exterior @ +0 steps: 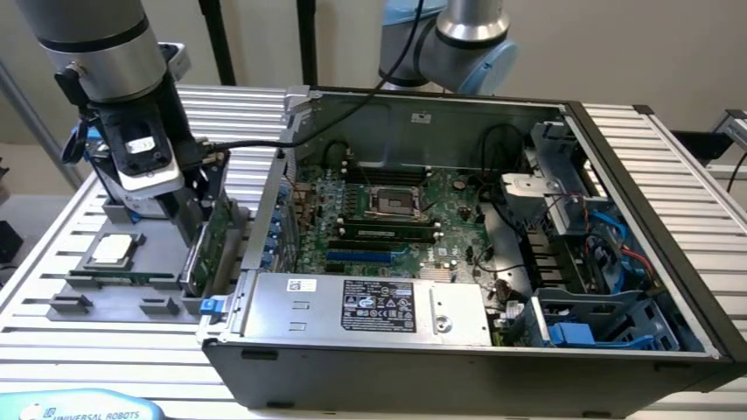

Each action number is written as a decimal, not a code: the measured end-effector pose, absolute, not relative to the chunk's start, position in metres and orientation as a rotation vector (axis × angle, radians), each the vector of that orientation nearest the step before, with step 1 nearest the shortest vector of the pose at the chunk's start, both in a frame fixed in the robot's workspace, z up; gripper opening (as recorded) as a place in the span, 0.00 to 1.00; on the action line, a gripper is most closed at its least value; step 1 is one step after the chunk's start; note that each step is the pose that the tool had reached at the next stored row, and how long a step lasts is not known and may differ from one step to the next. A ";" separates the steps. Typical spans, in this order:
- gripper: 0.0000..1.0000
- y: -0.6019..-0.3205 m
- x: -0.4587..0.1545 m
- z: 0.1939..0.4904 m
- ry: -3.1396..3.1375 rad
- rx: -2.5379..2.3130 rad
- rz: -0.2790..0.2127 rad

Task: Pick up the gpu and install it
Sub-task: 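Pick up the gpu and move the gpu toward the slot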

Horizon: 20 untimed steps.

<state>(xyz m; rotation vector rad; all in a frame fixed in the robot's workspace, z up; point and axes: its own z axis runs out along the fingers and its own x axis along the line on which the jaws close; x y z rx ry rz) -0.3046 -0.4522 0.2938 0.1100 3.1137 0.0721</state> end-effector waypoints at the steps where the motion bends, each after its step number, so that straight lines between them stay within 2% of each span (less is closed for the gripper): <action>1: 0.48 -0.452 -0.305 0.292 3.114 0.110 0.072; 20: 0.48 -0.444 -0.305 0.257 3.114 0.110 0.072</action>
